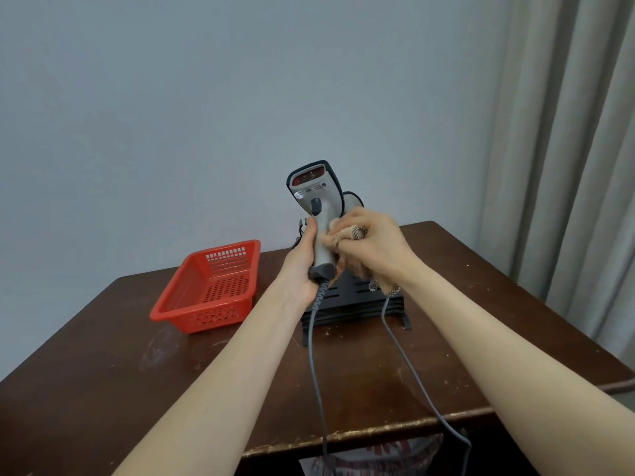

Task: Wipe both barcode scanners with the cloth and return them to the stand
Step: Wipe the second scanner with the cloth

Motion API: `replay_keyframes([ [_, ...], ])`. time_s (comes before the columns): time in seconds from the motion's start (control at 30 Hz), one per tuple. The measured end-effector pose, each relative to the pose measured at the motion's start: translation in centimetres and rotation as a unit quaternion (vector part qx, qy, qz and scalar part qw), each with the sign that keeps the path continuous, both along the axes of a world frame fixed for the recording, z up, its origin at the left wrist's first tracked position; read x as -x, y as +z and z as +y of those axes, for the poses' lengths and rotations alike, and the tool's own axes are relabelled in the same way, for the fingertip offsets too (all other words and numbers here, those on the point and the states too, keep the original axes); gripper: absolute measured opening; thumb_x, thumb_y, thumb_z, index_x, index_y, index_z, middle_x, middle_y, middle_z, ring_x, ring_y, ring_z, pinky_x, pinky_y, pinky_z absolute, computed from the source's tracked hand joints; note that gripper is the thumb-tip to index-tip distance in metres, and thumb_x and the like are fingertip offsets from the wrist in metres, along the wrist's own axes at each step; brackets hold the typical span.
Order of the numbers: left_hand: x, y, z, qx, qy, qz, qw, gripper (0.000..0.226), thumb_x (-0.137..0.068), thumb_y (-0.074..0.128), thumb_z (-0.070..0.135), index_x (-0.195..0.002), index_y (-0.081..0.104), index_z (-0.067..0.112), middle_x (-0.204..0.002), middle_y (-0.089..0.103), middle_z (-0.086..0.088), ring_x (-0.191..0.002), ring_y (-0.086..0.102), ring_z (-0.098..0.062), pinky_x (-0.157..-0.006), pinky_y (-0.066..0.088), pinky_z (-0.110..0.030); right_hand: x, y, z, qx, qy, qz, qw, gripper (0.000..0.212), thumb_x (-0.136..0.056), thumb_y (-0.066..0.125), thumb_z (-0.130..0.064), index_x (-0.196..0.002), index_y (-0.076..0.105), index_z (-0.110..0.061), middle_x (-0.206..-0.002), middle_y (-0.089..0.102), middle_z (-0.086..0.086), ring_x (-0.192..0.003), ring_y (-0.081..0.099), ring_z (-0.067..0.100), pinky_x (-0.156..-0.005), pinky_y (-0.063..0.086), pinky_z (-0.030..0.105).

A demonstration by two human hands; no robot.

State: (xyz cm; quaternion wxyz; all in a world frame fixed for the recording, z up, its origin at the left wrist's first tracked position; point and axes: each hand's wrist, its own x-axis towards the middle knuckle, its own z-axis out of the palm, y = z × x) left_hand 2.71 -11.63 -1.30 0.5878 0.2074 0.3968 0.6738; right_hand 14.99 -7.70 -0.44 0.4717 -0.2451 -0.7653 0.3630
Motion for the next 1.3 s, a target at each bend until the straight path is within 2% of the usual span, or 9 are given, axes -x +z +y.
replay_keyframes([
  [0.13, 0.3, -0.4, 0.2, 0.004, -0.007, 0.016, 1.0, 0.051, -0.085, 0.057, 0.053, -0.111, 0.062, 0.009, -0.081, 0.071, -0.01, -0.065, 0.069, -0.02, -0.054, 0.056, -0.029, 0.3, -0.7, -0.2, -0.027, 0.001, -0.029, 0.999, 0.003, -0.073, 0.076, -0.012, -0.075, 0.075, -0.013, -0.089, 0.065, 0.005, -0.086, 0.062, 0.018, -0.079, 0.05, 0.031],
  [0.37, -0.6, -0.4, 0.3, 0.01, -0.037, 0.024, 0.999, 0.055, -0.085, 0.054, 0.054, -0.113, 0.058, 0.007, -0.086, 0.063, -0.012, -0.069, 0.062, -0.021, -0.052, 0.055, -0.031, 1.0, 1.2, 1.8, -0.051, -0.181, 0.012, 0.982, 0.018, -0.082, 0.059, -0.007, -0.095, 0.07, -0.011, -0.101, 0.059, 0.005, -0.088, 0.055, 0.015, -0.072, 0.037, 0.022],
  [0.53, -0.3, -0.6, 0.7, -0.006, -0.024, 0.029, 0.999, 0.041, -0.094, 0.048, 0.048, -0.108, 0.059, 0.012, -0.084, 0.066, -0.008, -0.068, 0.062, -0.019, -0.052, 0.053, -0.026, 0.7, 0.4, 0.7, -0.066, -0.078, -0.04, 0.994, 0.016, -0.081, 0.066, -0.009, -0.093, 0.073, -0.015, -0.101, 0.06, 0.002, -0.096, 0.059, 0.018, -0.085, 0.049, 0.034],
  [0.73, 0.1, -1.8, 0.7, 0.013, -0.005, 0.049, 0.999, 0.037, -0.098, 0.043, 0.043, -0.087, 0.059, 0.012, -0.057, 0.066, -0.001, -0.053, 0.065, -0.013, -0.065, 0.051, -0.026, 0.5, -0.5, -0.4, -0.116, -0.024, -0.156, 0.981, 0.01, -0.078, 0.07, -0.019, -0.087, 0.074, -0.019, -0.089, 0.055, 0.002, -0.082, 0.055, 0.019, -0.074, 0.047, 0.039],
  [0.83, -0.3, -2.1, 0.9, -0.007, -0.014, 0.024, 1.0, 0.025, -0.093, 0.055, 0.031, -0.102, 0.063, 0.009, -0.095, 0.072, -0.012, -0.089, 0.07, -0.023, -0.088, 0.052, -0.036, 1.2, 0.3, 0.8, -0.129, -0.109, -0.157, 0.973, 0.009, -0.081, 0.066, -0.019, -0.09, 0.068, -0.019, -0.096, 0.054, -0.001, -0.086, 0.055, 0.018, -0.074, 0.045, 0.035],
  [0.9, -0.5, -2.3, 1.0, 0.004, -0.012, 0.009, 1.0, 0.045, -0.088, 0.06, 0.038, -0.123, 0.059, 0.01, -0.123, 0.063, -0.015, -0.111, 0.062, -0.029, -0.097, 0.048, -0.043, 1.4, 0.7, 1.5, -0.113, -0.165, -0.13, 0.971, 0.008, -0.084, 0.063, -0.02, -0.092, 0.064, -0.02, -0.1, 0.053, -0.003, -0.088, 0.056, 0.02, -0.076, 0.045, 0.034],
  [1.0, -0.4, -2.5, 1.3, 0.014, -0.009, 0.011, 1.0, 0.044, -0.091, 0.054, 0.045, -0.121, 0.058, 0.013, -0.107, 0.065, -0.011, -0.091, 0.064, -0.026, -0.077, 0.052, -0.038, 1.1, 0.5, 1.9, -0.095, -0.184, -0.119, 0.971, 0.01, -0.085, 0.061, -0.019, -0.094, 0.065, -0.016, -0.098, 0.053, -0.004, -0.091, 0.056, 0.022, -0.077, 0.045, 0.035],
  [1.1, 0.1, -2.3, 1.4, 0.004, -0.009, 0.003, 1.0, 0.037, -0.097, 0.046, 0.041, -0.1, 0.063, 0.009, -0.08, 0.068, -0.007, -0.067, 0.063, -0.019, -0.058, 0.051, -0.03, 0.6, -0.3, 1.3, -0.095, -0.077, -0.141, 0.983, 0.007, -0.08, 0.066, -0.017, -0.086, 0.069, -0.019, -0.093, 0.058, 0.002, -0.086, 0.057, 0.021, -0.078, 0.048, 0.042],
  [1.3, 0.4, -2.5, 0.8, 0.028, -0.028, 0.025, 0.999, 0.047, -0.092, 0.047, 0.051, -0.097, 0.067, 0.009, -0.082, 0.07, -0.009, -0.072, 0.065, -0.019, -0.072, 0.05, -0.028, -0.3, -1.1, 0.0, -0.063, 0.033, -0.167, 0.983, 0.01, -0.072, 0.071, -0.01, -0.082, 0.074, -0.012, -0.078, 0.056, 0.005, -0.074, 0.053, 0.019, -0.076, 0.044, 0.036],
])
